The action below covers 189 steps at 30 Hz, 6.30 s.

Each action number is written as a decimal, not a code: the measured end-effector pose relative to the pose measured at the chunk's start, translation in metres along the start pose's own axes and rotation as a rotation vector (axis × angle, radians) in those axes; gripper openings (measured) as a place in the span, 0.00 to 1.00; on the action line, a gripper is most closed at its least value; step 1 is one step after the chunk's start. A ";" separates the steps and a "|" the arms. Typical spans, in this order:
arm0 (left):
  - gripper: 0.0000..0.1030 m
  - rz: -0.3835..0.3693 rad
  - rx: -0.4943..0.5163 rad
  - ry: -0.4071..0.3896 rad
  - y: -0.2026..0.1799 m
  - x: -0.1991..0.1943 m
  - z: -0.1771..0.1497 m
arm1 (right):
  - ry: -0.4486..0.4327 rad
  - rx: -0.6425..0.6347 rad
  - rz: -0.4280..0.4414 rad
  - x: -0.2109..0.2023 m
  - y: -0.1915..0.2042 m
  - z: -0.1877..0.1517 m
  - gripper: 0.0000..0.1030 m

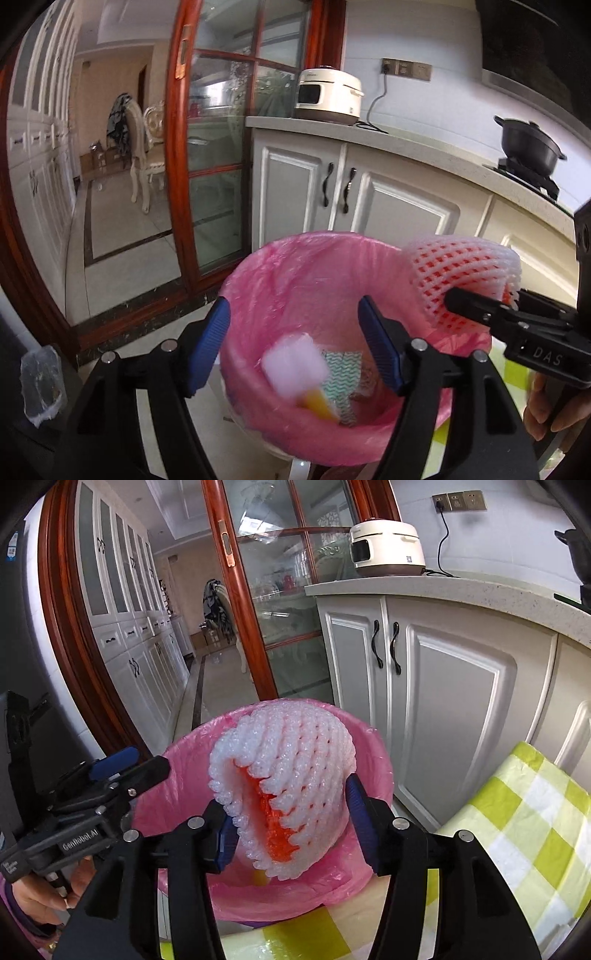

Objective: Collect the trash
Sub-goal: 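Carry foam sheet and foam net to the pink bin and open both tools, then swing both open tools back over the table toward the remaining trash, then grasp the white cloth with the left tool while the right tool grasps a white foam strip, then carry cloth and foam strip to the pink bin and open both tools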

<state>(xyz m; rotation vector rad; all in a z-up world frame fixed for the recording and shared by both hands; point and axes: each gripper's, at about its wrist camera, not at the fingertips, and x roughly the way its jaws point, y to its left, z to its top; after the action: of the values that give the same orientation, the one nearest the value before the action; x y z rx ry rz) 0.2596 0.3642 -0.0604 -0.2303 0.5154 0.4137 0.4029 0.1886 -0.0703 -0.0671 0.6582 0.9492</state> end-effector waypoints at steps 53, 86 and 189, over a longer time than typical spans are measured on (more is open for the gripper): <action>0.95 -0.343 0.314 0.055 -0.277 -0.172 -0.174 | -0.174 0.296 -0.564 -0.380 -0.118 -0.254 0.82; 0.48 -0.348 0.313 0.327 -0.321 -0.071 -0.183 | 0.036 0.365 -0.443 -0.301 -0.209 -0.225 0.54; 0.44 0.001 -0.008 -0.056 -0.001 -0.010 0.012 | 0.033 0.080 -0.036 0.013 0.007 0.008 0.49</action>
<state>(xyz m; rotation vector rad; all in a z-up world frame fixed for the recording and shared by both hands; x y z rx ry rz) 0.2573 0.3642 -0.0455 -0.2256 0.4593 0.4225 0.4068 0.2046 -0.0692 -0.0232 0.7224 0.8880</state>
